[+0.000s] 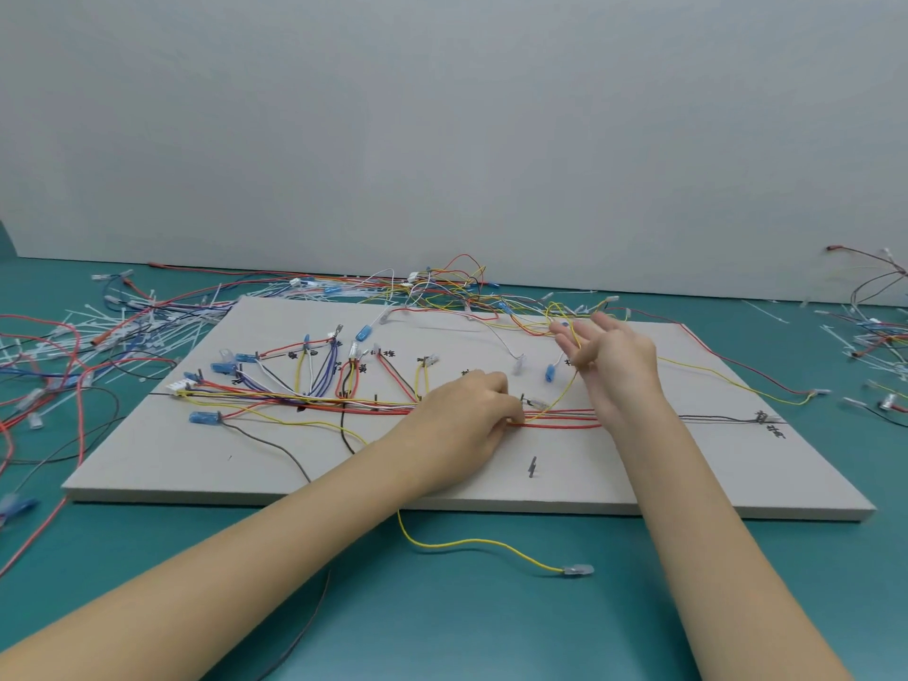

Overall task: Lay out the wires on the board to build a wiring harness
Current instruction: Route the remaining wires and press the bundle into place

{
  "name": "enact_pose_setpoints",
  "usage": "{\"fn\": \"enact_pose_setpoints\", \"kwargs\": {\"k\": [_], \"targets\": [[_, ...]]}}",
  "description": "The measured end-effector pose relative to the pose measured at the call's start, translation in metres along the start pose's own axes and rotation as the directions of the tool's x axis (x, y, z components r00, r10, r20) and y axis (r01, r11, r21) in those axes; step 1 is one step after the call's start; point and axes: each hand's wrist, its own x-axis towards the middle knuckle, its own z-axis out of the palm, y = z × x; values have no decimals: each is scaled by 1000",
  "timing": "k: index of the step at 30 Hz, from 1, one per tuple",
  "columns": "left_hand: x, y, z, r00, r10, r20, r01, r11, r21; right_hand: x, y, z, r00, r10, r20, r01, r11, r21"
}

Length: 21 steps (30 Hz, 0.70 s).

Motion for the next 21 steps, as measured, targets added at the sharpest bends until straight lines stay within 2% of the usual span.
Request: {"fn": "enact_pose_setpoints", "kwargs": {"k": [3, 5, 12, 15, 17, 19, 21], "targets": [[6, 6, 3, 999, 35, -6, -35, 999, 9, -1, -3, -5, 984, 155, 90, -169, 970, 177], [9, 11, 4, 998, 59, -6, -58, 998, 26, -1, -4, -7, 977, 177, 116, -199, 953, 229], [25, 19, 7, 987, 149, 68, -159, 970, 182, 2, -4, -6, 997, 56, 48, -64, 978, 197], [30, 22, 9, 985, 167, 51, -175, 962, 211, 0, -3, -2, 998, -48, -38, 51, 995, 88], [33, 24, 12, 986, 164, 40, -168, 965, 203, 1, -1, 0, 986, -140, -89, 136, 990, -47], [38, 25, 16, 987, 156, 37, -160, 973, 168, 1, 2, 2, 959, -263, -110, 228, 940, -254], [42, 29, 19, 988, 146, 43, -150, 981, 125, -2, 7, 6, 922, -382, -67, 313, 835, -453]]}}
